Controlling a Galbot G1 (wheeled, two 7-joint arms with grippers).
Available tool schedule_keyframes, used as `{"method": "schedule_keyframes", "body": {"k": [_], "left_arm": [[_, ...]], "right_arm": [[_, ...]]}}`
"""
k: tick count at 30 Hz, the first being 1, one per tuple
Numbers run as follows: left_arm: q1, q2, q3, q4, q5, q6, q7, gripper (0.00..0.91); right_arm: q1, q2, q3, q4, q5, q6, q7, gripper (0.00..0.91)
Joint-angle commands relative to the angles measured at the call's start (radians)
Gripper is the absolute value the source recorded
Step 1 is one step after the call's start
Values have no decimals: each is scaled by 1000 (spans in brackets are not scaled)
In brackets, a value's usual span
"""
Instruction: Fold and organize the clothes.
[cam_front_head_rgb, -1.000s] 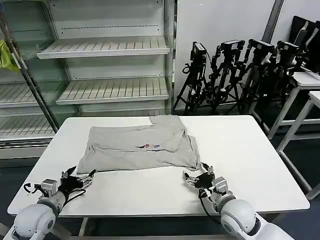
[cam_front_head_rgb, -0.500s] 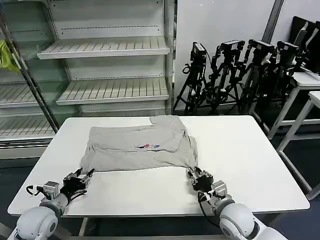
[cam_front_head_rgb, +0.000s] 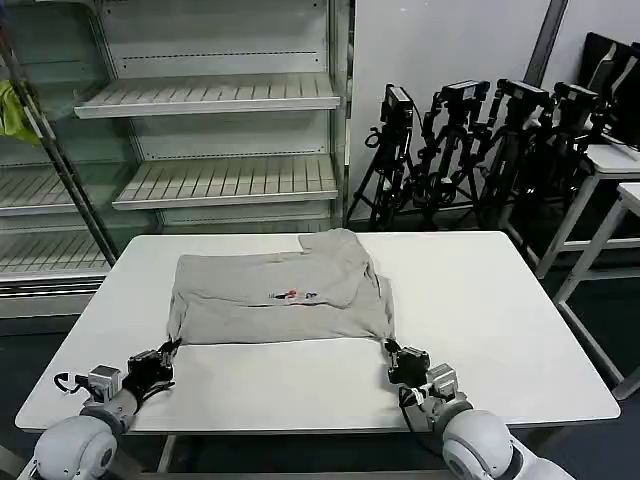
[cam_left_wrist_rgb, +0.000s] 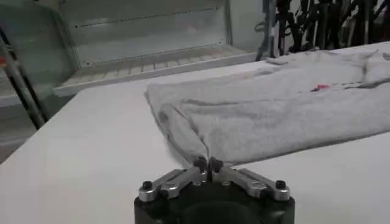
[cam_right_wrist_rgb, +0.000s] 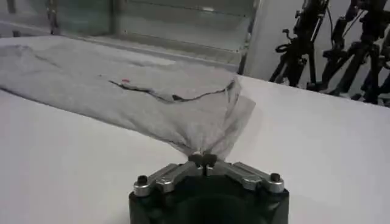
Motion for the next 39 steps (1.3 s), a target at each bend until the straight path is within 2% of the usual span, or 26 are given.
{"method": "schedule_keyframes", "body": {"k": [1, 4, 11, 16, 21, 22, 23, 27, 31, 34, 39], "left_arm": [[82, 30, -36, -51, -7, 2, 0, 50], [142, 53, -65, -87, -22, 8, -4, 50], [292, 87, -144, -209, -41, 19, -14, 50], [392, 74, -183, -277, -27, 20, -20, 50], [419, 53, -183, -296, -3, 17, -20, 50], [413, 49, -180, -296, 0, 17, -20, 50], [406, 45, -175, -295, 3, 17, -21, 50], [394, 41, -170, -300, 4, 15, -20, 50], [393, 39, -169, -305, 3, 13, -18, 60], [385, 40, -162, -304, 3, 12, -18, 60], [364, 43, -152, -292, 1, 12, -18, 50]], "right_arm": [[-54, -100, 44, 81, 45, -4, 10, 0], [-118, -176, 101, 140, 85, -9, 25, 0], [-337, -295, 251, 250, 94, -4, 32, 0], [-492, -305, 354, 298, 77, 2, 32, 0], [-521, -275, 368, 314, 40, 14, 33, 0], [-517, -271, 366, 319, 39, 10, 40, 595], [-505, -268, 360, 321, 39, 7, 42, 907], [-431, -261, 332, 315, 31, 10, 32, 907], [-291, -217, 270, 265, 26, 17, 17, 907], [-225, -188, 242, 226, 24, 26, -6, 907], [-135, -138, 175, 146, 18, 33, -14, 907]]}}
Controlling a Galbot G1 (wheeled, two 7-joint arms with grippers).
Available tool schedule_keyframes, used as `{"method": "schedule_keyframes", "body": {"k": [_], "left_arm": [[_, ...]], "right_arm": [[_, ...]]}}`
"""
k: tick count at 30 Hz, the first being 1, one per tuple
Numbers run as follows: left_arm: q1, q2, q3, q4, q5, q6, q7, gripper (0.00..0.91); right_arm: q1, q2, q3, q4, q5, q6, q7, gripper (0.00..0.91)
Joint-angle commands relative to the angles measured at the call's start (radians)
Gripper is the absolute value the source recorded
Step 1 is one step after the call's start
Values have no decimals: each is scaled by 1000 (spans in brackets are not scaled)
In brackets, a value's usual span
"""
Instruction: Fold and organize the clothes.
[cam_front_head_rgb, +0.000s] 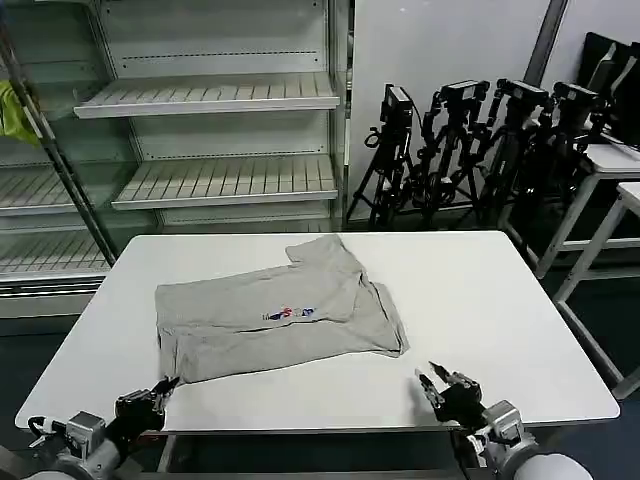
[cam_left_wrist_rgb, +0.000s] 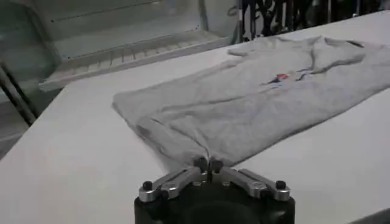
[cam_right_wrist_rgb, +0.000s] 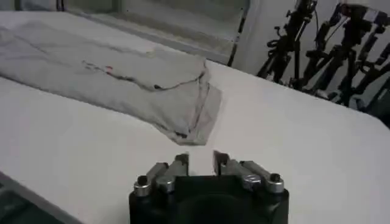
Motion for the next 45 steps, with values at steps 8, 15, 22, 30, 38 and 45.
{"method": "schedule_keyframes", "body": {"k": [8, 15, 22, 30, 38, 45], "left_arm": [[7, 3, 0, -9, 2, -3, 1, 50], [8, 1, 0, -20, 2, -2, 1, 50], [15, -8, -3, -23, 6, -5, 1, 50], [17, -10, -4, -25, 8, -6, 1, 60], [8, -6, -7, -5, 11, -13, 1, 50], [3, -4, -9, 11, 10, -22, 2, 60]], "right_arm": [[323, 148, -233, -232, -9, 18, -22, 907], [447, 224, -332, -324, -4, 26, -38, 907], [483, 240, -356, -362, 2, 23, -67, 595], [433, 231, -327, -354, 13, 20, -76, 71], [392, 216, -305, -327, 14, 20, -78, 0], [340, 170, -280, -270, 26, 14, -75, 0]]}}
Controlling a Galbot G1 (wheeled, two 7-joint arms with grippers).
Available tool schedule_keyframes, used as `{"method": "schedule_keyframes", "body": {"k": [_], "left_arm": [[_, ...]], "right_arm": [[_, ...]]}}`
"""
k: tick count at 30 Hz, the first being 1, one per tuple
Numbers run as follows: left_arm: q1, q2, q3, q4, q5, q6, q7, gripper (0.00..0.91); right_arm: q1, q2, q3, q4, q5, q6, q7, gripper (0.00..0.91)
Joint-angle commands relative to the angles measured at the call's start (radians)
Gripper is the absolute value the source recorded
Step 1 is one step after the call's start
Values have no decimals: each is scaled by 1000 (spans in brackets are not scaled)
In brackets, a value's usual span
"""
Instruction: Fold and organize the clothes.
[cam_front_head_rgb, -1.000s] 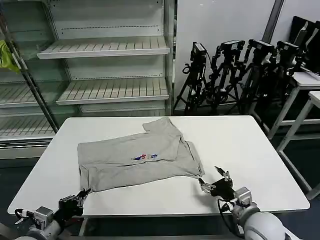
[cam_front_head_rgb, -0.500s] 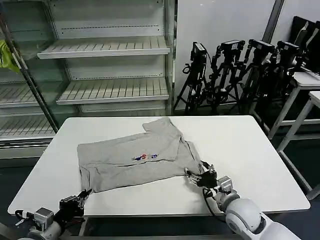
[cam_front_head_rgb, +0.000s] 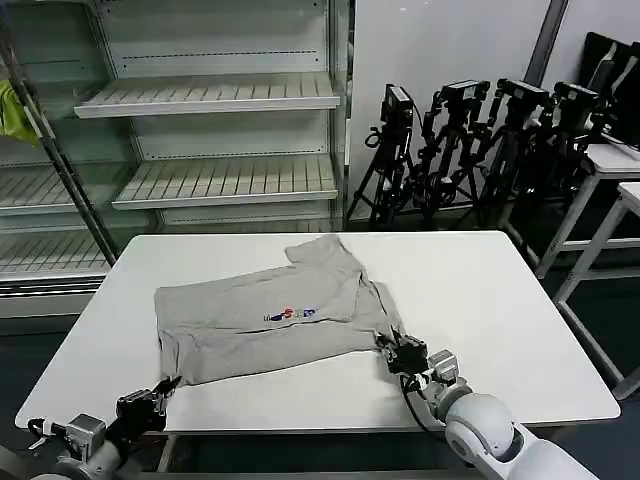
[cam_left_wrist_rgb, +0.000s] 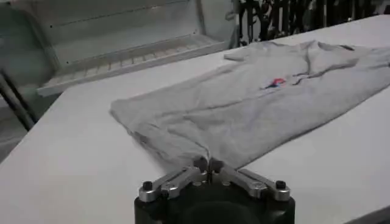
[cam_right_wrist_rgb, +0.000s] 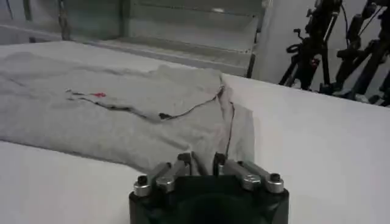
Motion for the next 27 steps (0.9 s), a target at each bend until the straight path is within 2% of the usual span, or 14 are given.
{"method": "schedule_keyframes", "body": {"k": [1, 5, 11, 17, 21, 27], "left_arm": [[2, 2, -3, 9, -1, -4, 0, 60], [31, 11, -16, -6, -4, -4, 1, 50], [128, 48, -56, -55, -10, -1, -1, 50], [229, 73, -116, -100, -17, 2, -3, 60], [259, 75, -135, -110, -16, 1, -3, 50], [270, 71, -132, -115, -12, -2, -3, 60]], "right_arm": [[-48, -35, 12, 47, 8, -6, 0, 0], [-86, -96, 32, 104, 31, -12, 7, 0], [-146, -235, 67, 196, 98, -32, 36, 0], [-309, -378, 213, 316, 151, -39, 64, 0], [-412, -401, 291, 375, 171, -55, 91, 0], [-577, -395, 383, 439, 149, -65, 108, 0]]}}
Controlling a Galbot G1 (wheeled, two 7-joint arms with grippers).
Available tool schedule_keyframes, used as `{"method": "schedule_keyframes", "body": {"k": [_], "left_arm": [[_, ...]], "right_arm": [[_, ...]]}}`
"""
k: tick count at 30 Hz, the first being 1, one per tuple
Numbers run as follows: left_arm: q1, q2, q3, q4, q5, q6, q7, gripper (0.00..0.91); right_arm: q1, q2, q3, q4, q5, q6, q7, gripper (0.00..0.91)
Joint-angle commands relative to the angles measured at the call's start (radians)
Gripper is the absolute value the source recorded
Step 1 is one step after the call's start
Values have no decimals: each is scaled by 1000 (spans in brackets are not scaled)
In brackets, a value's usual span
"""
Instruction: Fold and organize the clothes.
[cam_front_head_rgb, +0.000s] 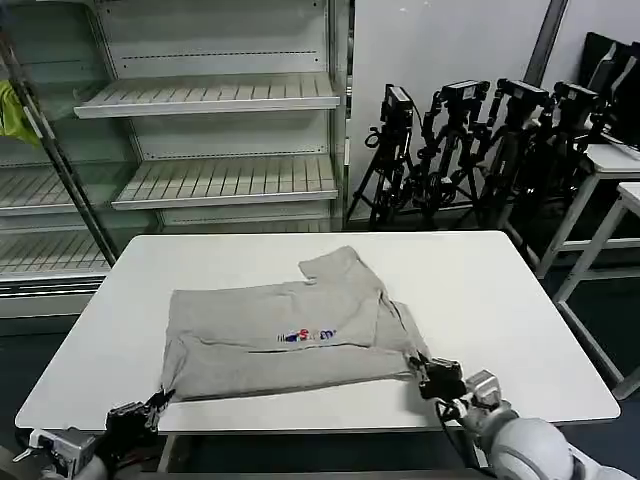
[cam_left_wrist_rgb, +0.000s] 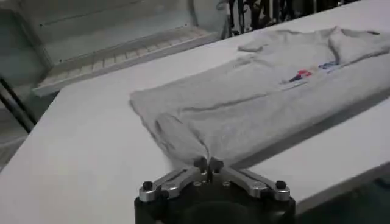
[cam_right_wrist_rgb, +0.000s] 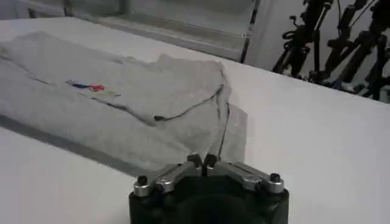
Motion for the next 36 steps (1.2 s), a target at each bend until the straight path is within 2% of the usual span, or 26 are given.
{"method": "schedule_keyframes", "body": {"k": [1, 10, 12, 17, 18, 19, 20, 21, 28, 36], "left_arm": [[81, 9, -32, -27, 5, -2, -2, 60], [77, 5, -25, -20, 12, -8, 0, 60], [78, 5, -25, -18, 12, -9, -1, 60], [72, -4, -20, -24, 13, -9, 0, 50], [72, -6, -21, -27, 13, -8, 1, 60], [72, -7, -21, -29, 12, -6, 1, 242], [74, -11, -22, -33, 12, -3, 1, 423], [75, -12, -24, -38, 11, 1, 2, 897], [76, -29, -35, -59, 13, 6, -3, 907], [51, -52, -96, -89, 26, -4, -1, 907]], "right_arm": [[-272, -81, 171, 145, 14, -15, 34, 0], [-371, -45, 233, 149, -28, -17, 30, 0], [-383, -37, 235, 143, -56, -7, 16, 0], [-374, -25, 231, 136, -60, -10, 23, 0], [-372, -24, 231, 135, -60, -11, 27, 786], [-371, -24, 231, 132, -60, -11, 26, 907], [-368, -23, 234, 131, -60, -10, 26, 907], [-368, -23, 237, 131, -61, -11, 25, 907], [-388, -7, 269, 152, -70, -12, 29, 907], [-375, 34, 371, 171, -70, 14, 26, 907]]}}
